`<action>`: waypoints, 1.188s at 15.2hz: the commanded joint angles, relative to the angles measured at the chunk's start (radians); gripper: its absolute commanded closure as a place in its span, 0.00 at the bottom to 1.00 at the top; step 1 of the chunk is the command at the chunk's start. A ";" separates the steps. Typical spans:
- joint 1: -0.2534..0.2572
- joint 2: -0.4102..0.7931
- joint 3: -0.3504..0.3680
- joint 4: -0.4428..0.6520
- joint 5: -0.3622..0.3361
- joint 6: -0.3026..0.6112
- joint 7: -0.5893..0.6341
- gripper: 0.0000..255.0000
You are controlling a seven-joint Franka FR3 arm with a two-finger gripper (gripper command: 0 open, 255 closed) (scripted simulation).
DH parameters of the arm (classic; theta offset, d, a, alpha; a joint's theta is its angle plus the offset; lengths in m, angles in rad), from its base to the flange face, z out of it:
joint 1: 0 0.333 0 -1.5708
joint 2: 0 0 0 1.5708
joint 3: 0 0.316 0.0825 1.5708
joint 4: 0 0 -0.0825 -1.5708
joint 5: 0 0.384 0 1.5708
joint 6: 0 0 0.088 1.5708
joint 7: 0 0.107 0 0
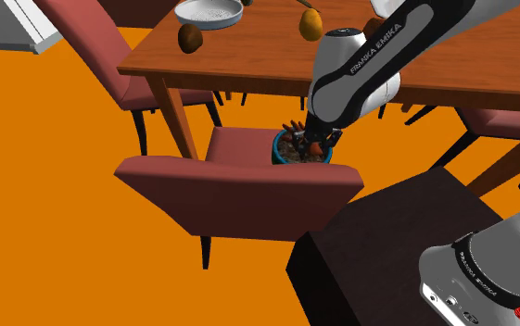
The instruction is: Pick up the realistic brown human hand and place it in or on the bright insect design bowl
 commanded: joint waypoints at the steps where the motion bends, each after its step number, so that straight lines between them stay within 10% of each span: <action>1: 0.000 0.000 0.000 0.000 0.000 0.000 0.000 1.00; 2: 0.000 0.000 0.000 0.000 0.000 0.000 0.000 0.00; 18: -0.014 -0.133 0.014 0.011 0.051 -0.141 -0.037 0.00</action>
